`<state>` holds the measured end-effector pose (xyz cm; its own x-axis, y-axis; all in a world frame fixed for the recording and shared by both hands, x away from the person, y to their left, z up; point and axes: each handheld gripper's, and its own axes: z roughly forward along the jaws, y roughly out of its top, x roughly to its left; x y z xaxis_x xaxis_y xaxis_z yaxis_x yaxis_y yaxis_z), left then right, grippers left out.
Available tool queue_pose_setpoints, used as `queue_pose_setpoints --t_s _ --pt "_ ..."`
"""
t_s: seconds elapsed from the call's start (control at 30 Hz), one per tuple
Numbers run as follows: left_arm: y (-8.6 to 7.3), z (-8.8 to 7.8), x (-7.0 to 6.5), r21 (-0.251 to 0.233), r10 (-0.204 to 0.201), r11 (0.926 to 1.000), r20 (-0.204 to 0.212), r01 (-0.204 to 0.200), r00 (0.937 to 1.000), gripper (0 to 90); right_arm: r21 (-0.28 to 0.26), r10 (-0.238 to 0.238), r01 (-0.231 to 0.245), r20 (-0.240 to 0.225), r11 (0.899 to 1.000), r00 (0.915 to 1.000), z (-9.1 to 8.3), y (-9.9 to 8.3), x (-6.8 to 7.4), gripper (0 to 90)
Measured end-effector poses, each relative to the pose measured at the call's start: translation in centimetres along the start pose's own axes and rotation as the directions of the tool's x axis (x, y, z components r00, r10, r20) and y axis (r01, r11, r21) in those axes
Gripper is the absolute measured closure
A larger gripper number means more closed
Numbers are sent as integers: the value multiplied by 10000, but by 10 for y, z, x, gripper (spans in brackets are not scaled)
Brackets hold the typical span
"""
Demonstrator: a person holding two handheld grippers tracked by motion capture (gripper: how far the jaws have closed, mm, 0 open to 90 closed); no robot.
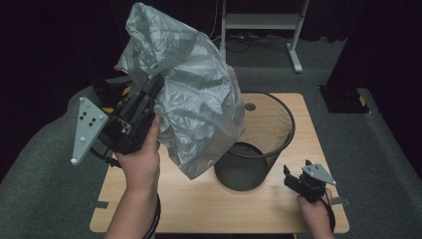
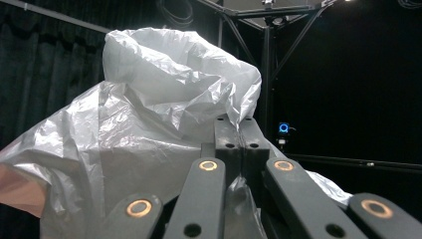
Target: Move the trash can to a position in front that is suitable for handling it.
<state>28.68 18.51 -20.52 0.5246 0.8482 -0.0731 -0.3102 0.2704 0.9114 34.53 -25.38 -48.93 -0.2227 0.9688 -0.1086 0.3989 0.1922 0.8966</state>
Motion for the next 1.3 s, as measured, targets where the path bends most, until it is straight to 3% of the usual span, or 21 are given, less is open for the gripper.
queue_pose_setpoints --t_s 0.6,0.93,1.3 --pt "-11 -24 25 346 19 9994 -640 4 9979 889 202 -31 32 -56 9998 10000 4 -2 2 214" --pt "-18 -34 35 680 87 9977 -911 -25 9958 889 848 257 -244 -151 9961 9996 10 -8 -2 215" --pt "-31 -48 50 1071 73 9942 -1216 58 9926 889 1014 50 -19 -301 9948 9995 12 -11 -1 216"
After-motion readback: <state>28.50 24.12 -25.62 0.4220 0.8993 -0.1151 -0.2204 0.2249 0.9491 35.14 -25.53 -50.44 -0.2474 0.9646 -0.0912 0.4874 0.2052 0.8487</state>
